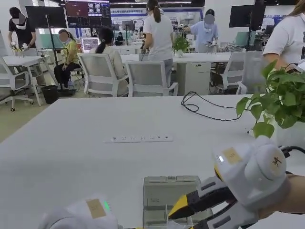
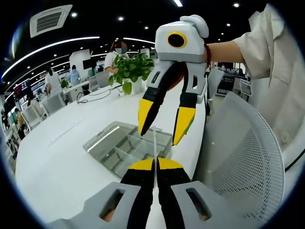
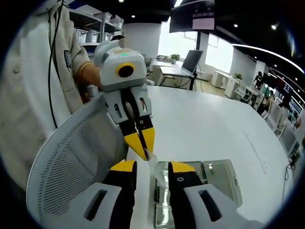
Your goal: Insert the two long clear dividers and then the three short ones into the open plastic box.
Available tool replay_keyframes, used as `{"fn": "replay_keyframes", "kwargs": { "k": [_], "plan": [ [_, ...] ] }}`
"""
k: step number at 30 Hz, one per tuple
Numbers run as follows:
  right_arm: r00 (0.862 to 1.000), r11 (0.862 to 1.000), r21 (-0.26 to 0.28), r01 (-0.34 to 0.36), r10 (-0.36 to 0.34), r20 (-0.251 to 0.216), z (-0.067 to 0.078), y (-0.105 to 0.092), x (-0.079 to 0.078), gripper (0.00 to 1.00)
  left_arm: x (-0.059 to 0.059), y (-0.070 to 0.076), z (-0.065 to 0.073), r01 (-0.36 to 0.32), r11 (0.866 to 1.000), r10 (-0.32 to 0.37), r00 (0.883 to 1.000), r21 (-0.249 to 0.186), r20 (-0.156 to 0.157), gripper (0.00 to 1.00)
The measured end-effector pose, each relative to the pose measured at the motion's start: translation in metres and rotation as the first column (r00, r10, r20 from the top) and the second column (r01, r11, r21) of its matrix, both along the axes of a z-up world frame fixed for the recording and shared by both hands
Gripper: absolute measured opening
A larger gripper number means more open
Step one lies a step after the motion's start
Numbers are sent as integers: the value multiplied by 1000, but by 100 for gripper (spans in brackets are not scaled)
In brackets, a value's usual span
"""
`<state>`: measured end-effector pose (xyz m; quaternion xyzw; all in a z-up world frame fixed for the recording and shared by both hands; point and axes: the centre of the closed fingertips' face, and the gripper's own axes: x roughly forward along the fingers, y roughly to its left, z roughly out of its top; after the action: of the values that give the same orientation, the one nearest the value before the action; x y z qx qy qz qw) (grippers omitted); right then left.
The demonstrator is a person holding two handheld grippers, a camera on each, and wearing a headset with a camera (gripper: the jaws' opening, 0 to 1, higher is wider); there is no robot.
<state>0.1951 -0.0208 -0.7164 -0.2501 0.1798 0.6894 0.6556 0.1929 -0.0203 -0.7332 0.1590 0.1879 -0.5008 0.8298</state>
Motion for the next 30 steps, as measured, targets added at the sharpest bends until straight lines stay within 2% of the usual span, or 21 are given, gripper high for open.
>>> {"fn": "replay_keyframes", "kwargs": {
  "k": [3, 7, 9, 16, 21, 25, 30],
  "plan": [
    [999, 1000, -3, -29, 29, -23, -1, 0, -7, 24, -6, -4, 1, 39, 999, -39, 999, -5, 2, 0],
    [997, 998, -9, -67, 67, -24, -3, -1, -14, 19, -11, -6, 3, 63, 998, -63, 998, -32, -3, 0],
    [997, 997, -3, -78, 78, -26, -2, 0, -16, 16, -13, -8, 5, 76, 995, -77, 997, -59, -11, 0],
    [992, 993, 18, -114, 115, -52, 2, 3, -25, 7, -22, -13, 11, 132, 987, -133, 991, -96, -4, 0],
    [988, 991, 15, -134, 135, -77, 1, 0, -32, 3, -25, -15, 11, 139, 980, -145, 989, -142, -26, 0],
    [987, 992, 14, -123, 124, -101, 1, -1, -32, 3, -25, -17, 12, 139, 979, -145, 989, -150, -25, 0],
    [989, 994, 10, -111, 111, -99, 4, 0, -29, 2, -21, -16, 14, 121, 979, -126, 992, -163, -22, 0]
  ]
}}
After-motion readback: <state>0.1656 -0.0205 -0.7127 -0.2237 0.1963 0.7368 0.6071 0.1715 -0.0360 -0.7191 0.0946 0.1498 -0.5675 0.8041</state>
